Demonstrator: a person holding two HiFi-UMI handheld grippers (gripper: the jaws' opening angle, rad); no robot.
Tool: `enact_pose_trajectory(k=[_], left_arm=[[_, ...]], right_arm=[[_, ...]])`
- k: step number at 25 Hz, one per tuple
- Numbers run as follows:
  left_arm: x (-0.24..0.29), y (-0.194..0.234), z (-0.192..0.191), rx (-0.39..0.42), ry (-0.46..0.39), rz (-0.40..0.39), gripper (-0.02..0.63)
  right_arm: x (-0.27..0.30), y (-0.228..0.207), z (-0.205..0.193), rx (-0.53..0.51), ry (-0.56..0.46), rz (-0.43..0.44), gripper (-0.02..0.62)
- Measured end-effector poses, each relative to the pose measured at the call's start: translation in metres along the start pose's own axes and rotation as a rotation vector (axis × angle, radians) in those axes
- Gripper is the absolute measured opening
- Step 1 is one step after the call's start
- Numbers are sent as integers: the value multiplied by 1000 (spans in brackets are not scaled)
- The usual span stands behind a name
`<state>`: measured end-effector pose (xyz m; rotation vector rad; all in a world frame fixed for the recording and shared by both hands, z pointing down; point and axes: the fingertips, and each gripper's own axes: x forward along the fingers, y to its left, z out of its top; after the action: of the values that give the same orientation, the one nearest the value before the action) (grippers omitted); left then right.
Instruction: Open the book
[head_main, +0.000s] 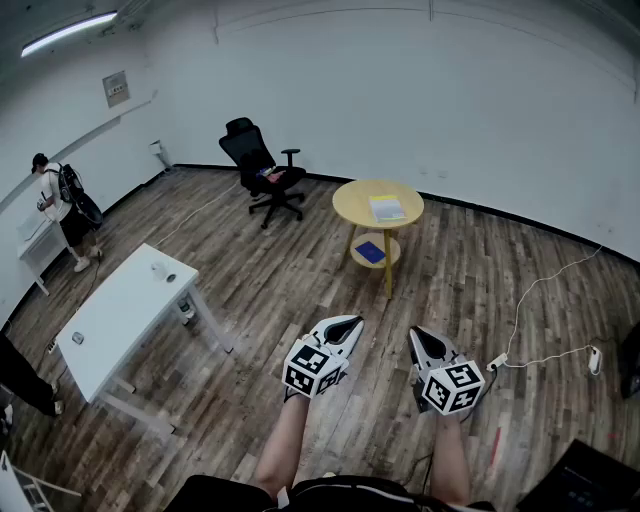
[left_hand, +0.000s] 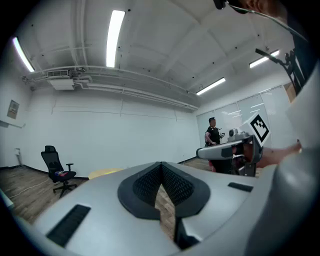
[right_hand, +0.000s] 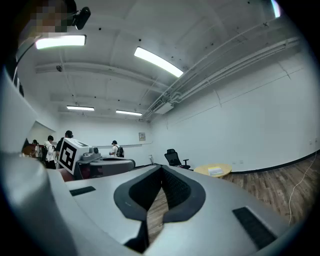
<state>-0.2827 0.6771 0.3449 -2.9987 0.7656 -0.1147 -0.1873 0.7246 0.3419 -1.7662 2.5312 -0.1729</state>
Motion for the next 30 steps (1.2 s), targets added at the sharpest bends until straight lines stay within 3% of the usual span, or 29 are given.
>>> enact_pose_trajectory(k=[20, 30], left_arm=[[33, -17, -3, 0, -4, 28, 0], [64, 14, -8, 6, 5, 25, 0]], right_arm=[[-11, -43, -6, -9, 10, 13, 5], [22, -71, -7, 6, 0, 8, 5]])
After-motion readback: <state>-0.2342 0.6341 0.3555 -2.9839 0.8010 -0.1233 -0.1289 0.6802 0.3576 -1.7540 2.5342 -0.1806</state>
